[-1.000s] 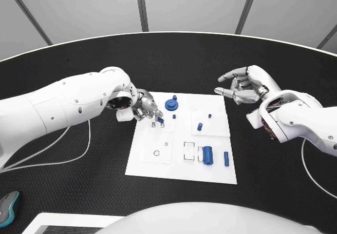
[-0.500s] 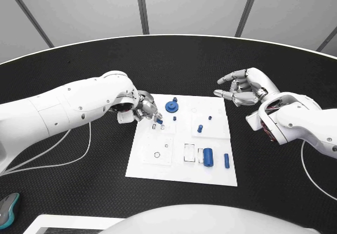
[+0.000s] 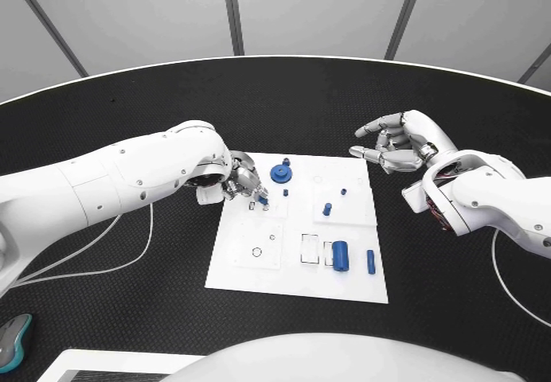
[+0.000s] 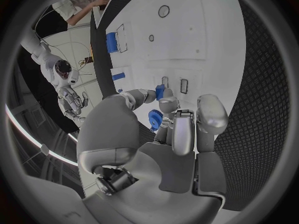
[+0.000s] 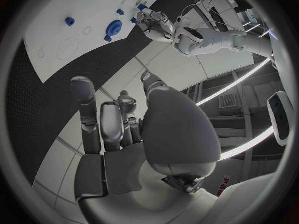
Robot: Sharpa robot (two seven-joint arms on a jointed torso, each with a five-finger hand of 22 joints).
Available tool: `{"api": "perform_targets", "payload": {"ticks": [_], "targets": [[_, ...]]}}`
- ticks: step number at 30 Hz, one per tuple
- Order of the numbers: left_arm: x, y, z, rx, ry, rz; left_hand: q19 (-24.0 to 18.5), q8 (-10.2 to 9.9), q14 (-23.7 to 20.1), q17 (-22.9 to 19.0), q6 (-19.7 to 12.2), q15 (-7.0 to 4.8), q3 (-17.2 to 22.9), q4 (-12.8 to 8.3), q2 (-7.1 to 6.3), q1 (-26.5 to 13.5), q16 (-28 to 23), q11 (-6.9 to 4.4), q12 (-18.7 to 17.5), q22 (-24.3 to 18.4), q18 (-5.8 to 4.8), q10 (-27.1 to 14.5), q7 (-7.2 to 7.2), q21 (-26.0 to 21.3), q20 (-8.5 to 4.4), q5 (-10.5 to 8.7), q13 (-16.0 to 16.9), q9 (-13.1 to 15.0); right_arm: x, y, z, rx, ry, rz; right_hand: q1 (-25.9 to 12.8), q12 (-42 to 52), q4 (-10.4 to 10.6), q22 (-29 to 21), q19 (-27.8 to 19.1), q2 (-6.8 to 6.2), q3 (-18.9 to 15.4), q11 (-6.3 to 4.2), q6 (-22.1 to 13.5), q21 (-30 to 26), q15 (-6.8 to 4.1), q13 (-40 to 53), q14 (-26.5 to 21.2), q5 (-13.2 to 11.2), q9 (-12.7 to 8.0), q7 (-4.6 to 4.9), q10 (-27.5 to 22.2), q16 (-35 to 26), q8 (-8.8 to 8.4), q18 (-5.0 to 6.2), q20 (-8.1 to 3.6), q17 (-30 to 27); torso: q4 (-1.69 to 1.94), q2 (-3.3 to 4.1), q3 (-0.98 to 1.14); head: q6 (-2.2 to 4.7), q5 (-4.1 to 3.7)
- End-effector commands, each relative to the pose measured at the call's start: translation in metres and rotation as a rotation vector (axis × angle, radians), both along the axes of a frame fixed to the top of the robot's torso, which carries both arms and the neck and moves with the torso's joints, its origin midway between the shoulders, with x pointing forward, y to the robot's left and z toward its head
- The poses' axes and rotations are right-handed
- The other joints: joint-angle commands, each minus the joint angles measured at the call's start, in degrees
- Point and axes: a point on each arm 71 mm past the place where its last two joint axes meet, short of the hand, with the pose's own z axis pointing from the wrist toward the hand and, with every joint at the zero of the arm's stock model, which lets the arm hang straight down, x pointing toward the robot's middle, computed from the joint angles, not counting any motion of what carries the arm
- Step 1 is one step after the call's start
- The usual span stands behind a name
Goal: Assemble the parts on the task board
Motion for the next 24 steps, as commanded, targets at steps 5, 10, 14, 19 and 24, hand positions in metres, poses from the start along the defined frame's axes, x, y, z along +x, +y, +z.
{"api": "perform_targets", "payload": {"ticks": [5,10,14,19,24], "targets": [[-0.0019,-0.0030,-0.0026,0.000,-0.001,0.002,0.1,0.1,3.5,4.9,0.4,-0.38,8.7,-9.1,0.36,0.1,0.1,-0.10,0.3,0.1,-1.06,0.6,-0.07,0.3,-0.13,0.57,0.1,0.1,-0.0001,-0.0002,0.0000,0.000,0.000,0.000,0.1,0.2,0.3,0.0,0.4,0.29,-0.1,0.00,0.4,-0.3,-0.49,0.1,0.2,0.3,-0.1,-0.17,0.6,-0.4,0.22,0.72,0.15,0.1,0.02,0.06,-0.06,-0.03,-0.04],[-0.0028,-0.0045,-0.0037,0.002,0.000,0.003,0.1,0.1,3.5,4.7,0.4,-0.39,8.6,-9.1,0.34,0.1,0.1,-0.11,0.4,0.2,-1.07,0.7,-0.08,0.3,-0.13,0.64,0.2,0.1,-0.0001,-0.0001,0.0000,0.000,0.001,0.000,0.1,0.2,0.3,0.0,0.4,0.29,-0.1,0.00,0.4,-0.3,-0.49,0.1,0.2,0.3,-0.1,-0.17,0.6,-0.4,0.22,0.72,0.15,0.1,0.04,0.04,-0.06,-0.08,-0.09],[-0.0033,-0.0047,-0.0042,0.005,0.003,0.003,0.1,0.1,3.5,4.7,0.4,-0.39,8.6,-9.1,0.34,0.1,0.1,-0.11,0.4,0.2,-1.07,0.7,-0.08,0.3,-0.13,0.64,0.2,0.1,-0.0001,-0.0002,0.0000,0.000,0.001,0.000,0.1,0.2,0.3,0.0,0.4,0.29,-0.1,0.00,0.4,-0.3,-0.49,0.1,0.2,0.3,-0.1,-0.17,0.6,-0.4,0.22,0.72,0.15,0.1,0.01,0.01,-0.04,-0.13,-0.04],[-0.0039,-0.0044,-0.0047,0.011,0.010,-0.001,0.1,0.1,3.5,4.8,0.5,-0.40,8.6,-9.1,0.32,0.1,0.1,-0.12,0.4,0.1,-1.06,0.7,-0.09,0.3,-0.13,0.69,0.3,0.1,-0.0001,-0.0004,-0.0001,-0.001,0.001,0.000,0.1,0.2,0.3,0.0,0.4,0.29,-0.1,0.00,0.4,-0.3,-0.49,0.1,0.2,0.3,-0.1,-0.17,0.6,-0.4,0.22,0.72,0.15,0.1,0.00,0.02,-0.03,-0.19,-0.05],[-0.0043,-0.0040,-0.0051,0.017,0.016,-0.003,0.1,0.1,3.5,4.8,0.5,-0.40,8.6,-9.1,0.32,0.1,0.1,-0.12,0.4,0.1,-1.06,0.7,-0.09,0.3,-0.13,0.69,0.3,0.1,-0.0001,-0.0004,-0.0001,-0.001,0.002,0.000,0.1,0.2,0.3,0.0,0.4,0.29,-0.1,0.00,0.4,-0.3,-0.49,0.1,0.2,0.3,-0.1,-0.17,0.6,-0.4,0.22,0.72,0.15,0.1,0.02,0.01,-0.03,-0.19,-0.06]]}}
